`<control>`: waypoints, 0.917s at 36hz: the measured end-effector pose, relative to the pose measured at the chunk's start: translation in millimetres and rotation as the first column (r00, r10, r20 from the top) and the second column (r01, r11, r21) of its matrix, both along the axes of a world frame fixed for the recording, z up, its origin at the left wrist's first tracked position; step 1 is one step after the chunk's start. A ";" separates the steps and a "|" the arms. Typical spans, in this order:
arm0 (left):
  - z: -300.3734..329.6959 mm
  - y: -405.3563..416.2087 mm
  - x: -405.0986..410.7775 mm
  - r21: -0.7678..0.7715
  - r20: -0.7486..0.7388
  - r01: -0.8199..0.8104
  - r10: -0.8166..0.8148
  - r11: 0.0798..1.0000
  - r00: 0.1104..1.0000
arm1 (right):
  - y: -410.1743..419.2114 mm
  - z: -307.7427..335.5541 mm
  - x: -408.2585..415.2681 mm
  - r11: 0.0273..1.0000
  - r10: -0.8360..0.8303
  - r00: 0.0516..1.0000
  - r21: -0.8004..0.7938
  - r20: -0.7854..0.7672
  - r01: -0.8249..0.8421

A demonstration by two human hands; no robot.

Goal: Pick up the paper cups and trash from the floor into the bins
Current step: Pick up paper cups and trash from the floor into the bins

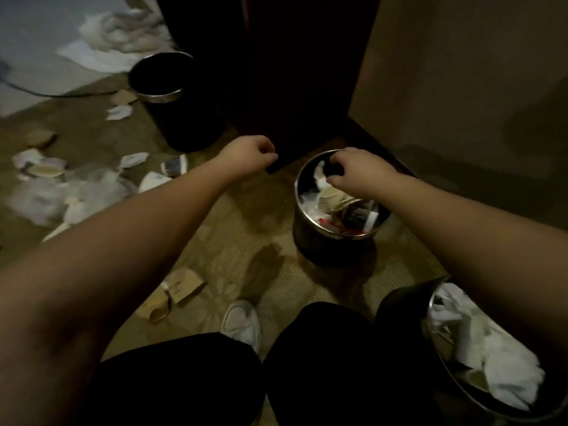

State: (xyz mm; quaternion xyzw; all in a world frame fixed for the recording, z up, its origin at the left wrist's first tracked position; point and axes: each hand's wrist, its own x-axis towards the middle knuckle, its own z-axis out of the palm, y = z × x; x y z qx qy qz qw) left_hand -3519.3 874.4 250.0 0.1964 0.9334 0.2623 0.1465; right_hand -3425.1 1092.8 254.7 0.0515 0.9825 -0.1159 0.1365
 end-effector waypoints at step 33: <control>-197.6 -472.3 330.8 -0.257 0.424 -0.761 0.777 0.595 0.464 | -472.5 -220.4 83.0 0.700 0.693 0.566 -0.232 0.446 -0.675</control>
